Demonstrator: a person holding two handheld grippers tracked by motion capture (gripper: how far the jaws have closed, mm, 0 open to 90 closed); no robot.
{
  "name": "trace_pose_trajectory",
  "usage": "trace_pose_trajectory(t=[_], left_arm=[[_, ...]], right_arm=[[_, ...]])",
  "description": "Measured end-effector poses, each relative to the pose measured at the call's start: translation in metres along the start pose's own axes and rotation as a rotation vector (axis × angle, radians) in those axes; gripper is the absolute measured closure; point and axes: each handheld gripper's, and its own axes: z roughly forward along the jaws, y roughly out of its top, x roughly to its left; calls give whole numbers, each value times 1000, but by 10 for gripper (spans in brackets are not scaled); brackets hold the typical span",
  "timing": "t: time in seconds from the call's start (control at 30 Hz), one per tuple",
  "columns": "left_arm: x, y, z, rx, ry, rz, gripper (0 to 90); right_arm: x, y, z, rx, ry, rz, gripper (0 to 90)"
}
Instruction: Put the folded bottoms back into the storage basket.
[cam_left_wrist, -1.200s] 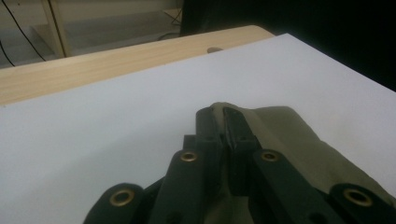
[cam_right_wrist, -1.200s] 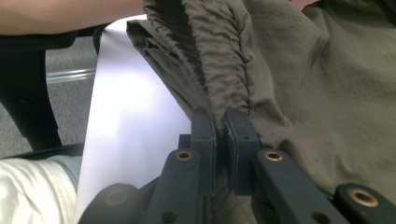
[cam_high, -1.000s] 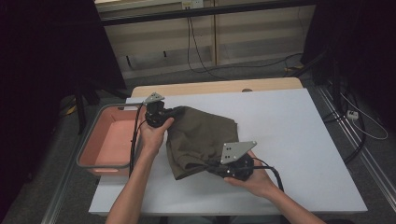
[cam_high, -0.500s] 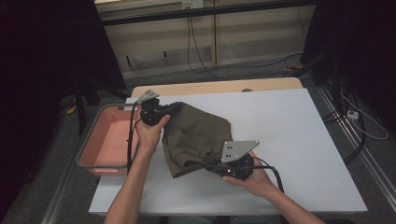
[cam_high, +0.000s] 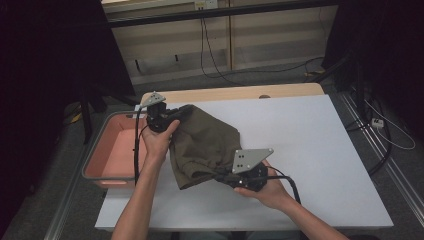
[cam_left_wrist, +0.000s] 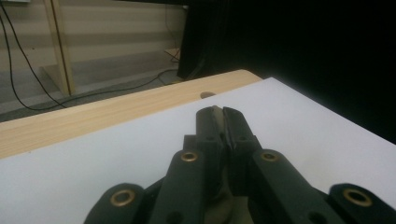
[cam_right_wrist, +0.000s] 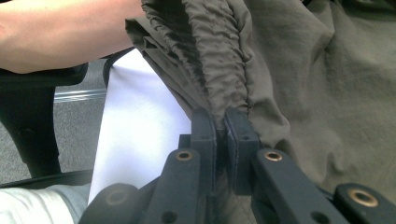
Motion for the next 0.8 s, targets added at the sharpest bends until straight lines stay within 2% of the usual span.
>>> trace_pose_trajectory(t=[0.23, 0.33, 0.53, 0.8], left_arm=[[3, 9, -8, 5, 18, 13, 866], [5, 16, -14, -15, 23, 11, 866], [8, 29, -26, -33, 38, 25, 866], [14, 37, -36, -46, 75, 16, 866]], right_arm=[[-3, 7, 3, -7, -3, -16, 839], [-4, 12, 4, -23, -1, -20, 839], [-4, 21, 13, -39, 6, -31, 839], [-9, 34, 27, -58, 23, -44, 839]])
